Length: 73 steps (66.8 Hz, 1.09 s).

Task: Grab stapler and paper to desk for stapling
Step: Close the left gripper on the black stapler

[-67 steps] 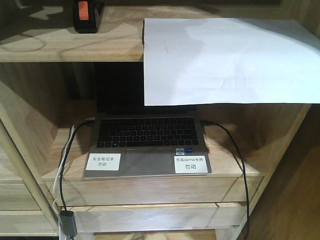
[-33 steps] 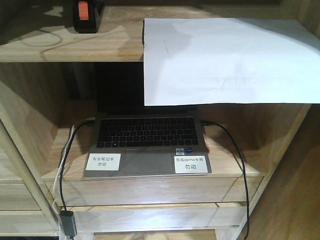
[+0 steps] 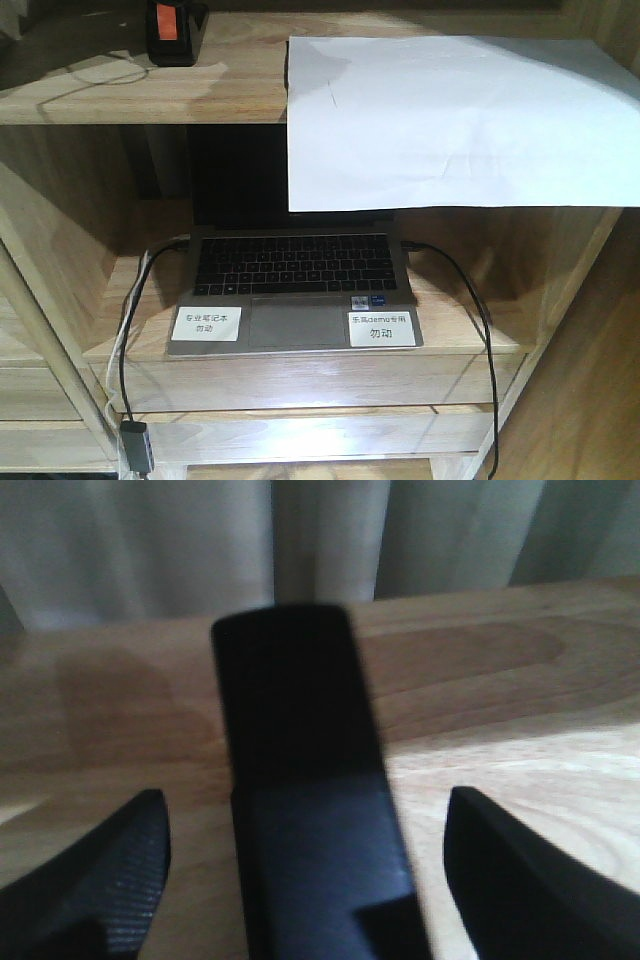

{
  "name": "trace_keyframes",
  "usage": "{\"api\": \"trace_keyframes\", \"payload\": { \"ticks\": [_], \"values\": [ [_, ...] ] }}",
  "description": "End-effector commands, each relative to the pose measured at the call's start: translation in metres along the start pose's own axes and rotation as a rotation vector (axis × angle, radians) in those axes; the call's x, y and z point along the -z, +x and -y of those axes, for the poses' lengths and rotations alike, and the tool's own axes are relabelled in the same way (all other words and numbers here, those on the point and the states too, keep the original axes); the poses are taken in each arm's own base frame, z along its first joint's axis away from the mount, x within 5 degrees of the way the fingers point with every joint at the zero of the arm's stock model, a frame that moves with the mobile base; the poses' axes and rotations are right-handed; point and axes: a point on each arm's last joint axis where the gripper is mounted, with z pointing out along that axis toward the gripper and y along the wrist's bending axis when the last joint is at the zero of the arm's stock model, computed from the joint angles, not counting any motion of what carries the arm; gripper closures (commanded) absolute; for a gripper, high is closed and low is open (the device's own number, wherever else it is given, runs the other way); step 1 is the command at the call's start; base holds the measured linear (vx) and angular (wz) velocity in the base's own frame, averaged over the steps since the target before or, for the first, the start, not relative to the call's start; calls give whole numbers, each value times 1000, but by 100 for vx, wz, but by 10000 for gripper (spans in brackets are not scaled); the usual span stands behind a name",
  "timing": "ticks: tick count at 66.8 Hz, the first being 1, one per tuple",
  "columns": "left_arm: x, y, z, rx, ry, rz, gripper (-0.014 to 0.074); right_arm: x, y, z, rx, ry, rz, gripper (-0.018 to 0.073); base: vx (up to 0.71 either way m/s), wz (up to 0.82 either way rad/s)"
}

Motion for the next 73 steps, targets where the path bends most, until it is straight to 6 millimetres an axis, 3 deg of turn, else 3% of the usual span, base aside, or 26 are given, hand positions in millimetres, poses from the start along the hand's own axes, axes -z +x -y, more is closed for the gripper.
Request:
{"api": "trace_keyframes", "payload": {
  "ticks": [1,18,29,45,73],
  "values": [
    [32,-20,-6,31,59,122,156,1,-7,0,11,1,87,568,0,0],
    [38,-22,-7,-4,143,123,602,1,-7,0,11,1,87,568,0,0],
    [61,-31,-9,-3,151,200,604,1,-7,0,11,1,87,568,0,0],
    [127,-43,-19,-40,118,341,603,1,-7,0,11,1,87,568,0,0],
    [230,-30,-27,-197,196,388,603,1,-7,0,11,1,87,568,0,0]
  ]
}}
